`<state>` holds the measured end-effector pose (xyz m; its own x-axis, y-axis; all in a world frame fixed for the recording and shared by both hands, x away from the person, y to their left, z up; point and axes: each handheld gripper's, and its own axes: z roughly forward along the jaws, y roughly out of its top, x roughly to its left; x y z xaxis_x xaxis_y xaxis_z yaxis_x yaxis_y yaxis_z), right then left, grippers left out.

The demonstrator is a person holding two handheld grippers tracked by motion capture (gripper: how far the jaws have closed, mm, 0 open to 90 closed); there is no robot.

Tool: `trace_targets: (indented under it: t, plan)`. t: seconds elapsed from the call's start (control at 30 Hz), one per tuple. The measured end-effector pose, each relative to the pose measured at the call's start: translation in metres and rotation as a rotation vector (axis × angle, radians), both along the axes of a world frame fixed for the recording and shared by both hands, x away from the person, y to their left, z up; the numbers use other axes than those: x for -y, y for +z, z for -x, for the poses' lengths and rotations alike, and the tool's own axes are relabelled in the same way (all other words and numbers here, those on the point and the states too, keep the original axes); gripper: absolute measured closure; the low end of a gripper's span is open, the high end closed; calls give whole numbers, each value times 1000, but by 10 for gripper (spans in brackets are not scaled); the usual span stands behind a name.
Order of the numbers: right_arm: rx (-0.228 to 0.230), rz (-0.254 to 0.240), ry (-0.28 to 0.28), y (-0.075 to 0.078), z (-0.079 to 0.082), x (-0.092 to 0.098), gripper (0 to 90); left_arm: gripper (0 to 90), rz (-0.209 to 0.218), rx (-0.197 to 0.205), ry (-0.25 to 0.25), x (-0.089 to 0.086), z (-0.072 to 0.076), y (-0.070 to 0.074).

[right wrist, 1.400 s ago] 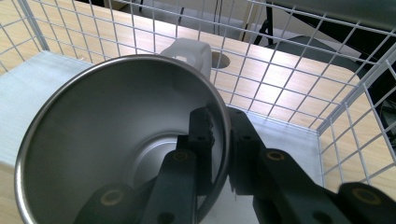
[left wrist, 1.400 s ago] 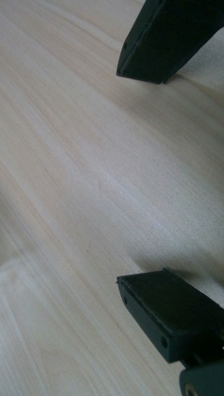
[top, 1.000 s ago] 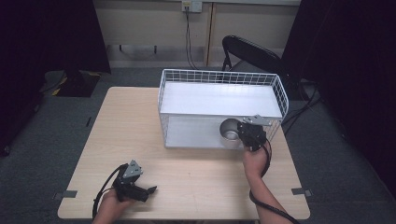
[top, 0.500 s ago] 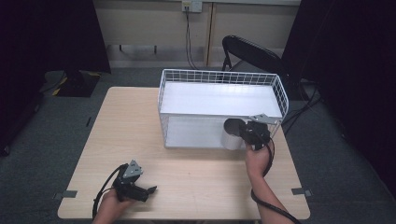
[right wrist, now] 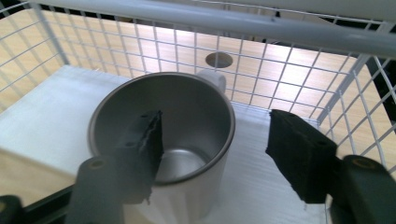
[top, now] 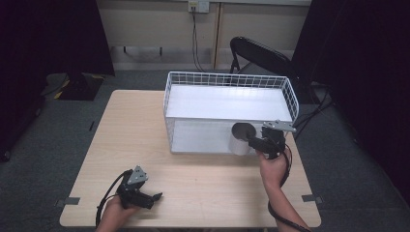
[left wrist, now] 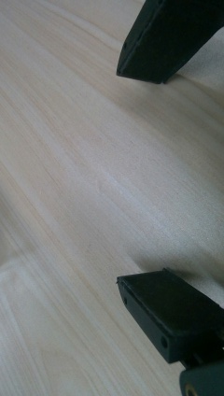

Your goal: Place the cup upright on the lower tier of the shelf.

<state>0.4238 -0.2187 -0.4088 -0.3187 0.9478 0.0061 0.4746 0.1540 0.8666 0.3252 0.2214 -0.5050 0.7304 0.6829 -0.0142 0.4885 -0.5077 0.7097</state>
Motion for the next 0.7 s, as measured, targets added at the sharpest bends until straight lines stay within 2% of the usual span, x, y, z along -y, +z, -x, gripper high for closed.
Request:
trace_targets:
  t: [0.07, 0.2, 0.43, 0.7]
  plan:
    - [-1, 19, 15, 2, 4, 1, 326, 18, 0, 0, 0, 0, 0, 0]
    - [-16, -9, 42, 3, 11, 4, 294, 18, -1, -2, -1, 0, 0, 0]
    - [-28, -14, 81, 0, 22, 1, 269, 18, -1, 0, 0, 0, 0, 0]
    - [-53, 24, 102, -11, 21, -11, 262, 18, -1, -1, -1, 0, 0, 0]
